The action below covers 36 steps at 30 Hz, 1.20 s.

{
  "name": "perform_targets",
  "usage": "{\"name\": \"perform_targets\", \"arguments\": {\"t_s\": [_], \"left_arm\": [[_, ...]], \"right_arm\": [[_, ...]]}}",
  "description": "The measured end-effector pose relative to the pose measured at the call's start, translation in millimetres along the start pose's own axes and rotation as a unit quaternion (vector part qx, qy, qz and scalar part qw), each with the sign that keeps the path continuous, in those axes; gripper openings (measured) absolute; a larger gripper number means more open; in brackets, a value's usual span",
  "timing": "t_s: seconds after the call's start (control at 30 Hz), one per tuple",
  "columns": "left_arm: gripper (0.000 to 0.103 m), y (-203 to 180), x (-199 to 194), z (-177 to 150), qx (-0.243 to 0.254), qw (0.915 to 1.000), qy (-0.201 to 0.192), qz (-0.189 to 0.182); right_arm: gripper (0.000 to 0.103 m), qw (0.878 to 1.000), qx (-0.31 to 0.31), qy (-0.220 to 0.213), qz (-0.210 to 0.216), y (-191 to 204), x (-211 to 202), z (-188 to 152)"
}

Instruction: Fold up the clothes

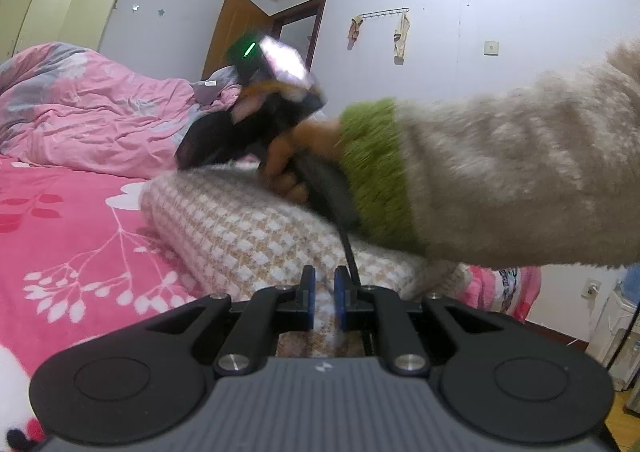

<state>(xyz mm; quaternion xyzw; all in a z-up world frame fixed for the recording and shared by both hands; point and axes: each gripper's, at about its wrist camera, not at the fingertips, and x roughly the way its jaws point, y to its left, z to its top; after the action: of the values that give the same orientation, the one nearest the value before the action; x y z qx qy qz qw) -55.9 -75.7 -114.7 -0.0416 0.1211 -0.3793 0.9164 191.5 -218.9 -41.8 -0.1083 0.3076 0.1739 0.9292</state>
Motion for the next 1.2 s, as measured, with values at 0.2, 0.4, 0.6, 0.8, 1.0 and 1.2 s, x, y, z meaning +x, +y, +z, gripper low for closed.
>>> {"name": "perform_targets", "arguments": {"t_s": [0.2, 0.4, 0.6, 0.8, 1.0, 1.2], "left_arm": [[0.011, 2.6, -1.6, 0.0, -0.009, 0.9999, 0.002, -0.005], [0.012, 2.8, -1.6, 0.8, -0.005, 1.0, 0.005, 0.001], [0.012, -0.3, -4.0, 5.6, 0.001, 0.9998, 0.019, -0.001], [0.012, -2.4, -5.2, 8.9, 0.008, 0.9995, 0.03, 0.009], [0.012, -5.8, -10.2, 12.8, 0.021, 0.9987, 0.045, 0.01], [0.012, -3.1, -10.2, 13.5, 0.02, 0.9979, 0.061, 0.003]], "right_arm": [[0.016, 0.999, -0.006, -0.036, 0.041, 3.1, -73.8, 15.4], [0.017, 0.999, 0.005, 0.016, 0.049, -0.2, -50.8, -33.3], [0.017, 1.0, 0.001, 0.006, 0.03, 5.0, -67.4, -25.8], [0.018, 0.997, -0.013, 0.054, 0.053, 5.5, -101.0, -39.7], [0.018, 0.998, -0.005, 0.045, 0.045, 2.8, -93.1, -60.6], [0.018, 0.994, 0.013, 0.061, 0.087, 3.1, -135.0, -68.0]]}}
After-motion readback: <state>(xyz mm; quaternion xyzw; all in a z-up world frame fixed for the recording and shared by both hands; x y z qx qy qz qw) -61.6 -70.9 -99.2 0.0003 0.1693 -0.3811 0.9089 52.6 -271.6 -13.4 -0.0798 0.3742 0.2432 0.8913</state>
